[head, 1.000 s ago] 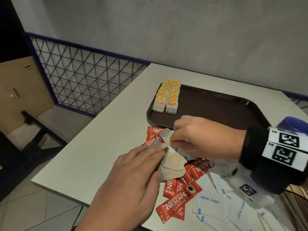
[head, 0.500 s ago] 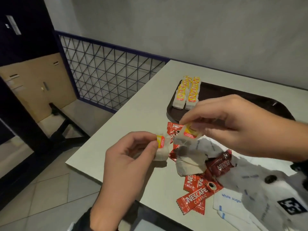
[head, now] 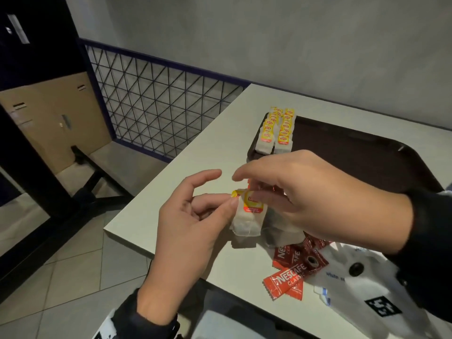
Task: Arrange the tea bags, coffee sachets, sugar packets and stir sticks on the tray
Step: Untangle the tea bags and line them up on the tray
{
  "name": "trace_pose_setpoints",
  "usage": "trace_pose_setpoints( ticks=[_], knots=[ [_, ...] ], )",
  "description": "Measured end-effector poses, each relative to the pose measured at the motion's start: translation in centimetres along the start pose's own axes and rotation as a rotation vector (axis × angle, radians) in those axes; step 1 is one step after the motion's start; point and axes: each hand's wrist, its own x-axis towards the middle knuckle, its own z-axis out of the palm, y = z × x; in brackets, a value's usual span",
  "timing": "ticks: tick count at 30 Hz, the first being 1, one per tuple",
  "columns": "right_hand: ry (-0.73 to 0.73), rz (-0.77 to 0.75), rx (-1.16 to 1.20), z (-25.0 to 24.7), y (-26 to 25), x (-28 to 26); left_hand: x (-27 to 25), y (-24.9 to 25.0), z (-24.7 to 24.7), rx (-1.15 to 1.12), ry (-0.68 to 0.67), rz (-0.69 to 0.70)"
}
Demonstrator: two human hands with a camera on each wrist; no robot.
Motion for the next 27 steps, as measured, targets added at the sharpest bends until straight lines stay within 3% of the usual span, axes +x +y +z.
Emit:
trace_pose_setpoints(
  ticks=[12, 21, 27],
  knots=[
    [-0.104, -0.063, 0.104, 0.0, -0.3, -0.2, -0.1, 0.1, -0.2, 0.025, -0.032, -0.002],
    [-0.100, 0.191, 0.427, -0.2, 0.9, -0.3, -0.1, -0.3, -0.6, 0.004, -0.101, 0.011],
    [-0.086, 0.264, 0.579, -0.2, 2.0, -0.6, 0.1, -1.1, -0.7, 0.005, -0.077, 0.020]
  ],
)
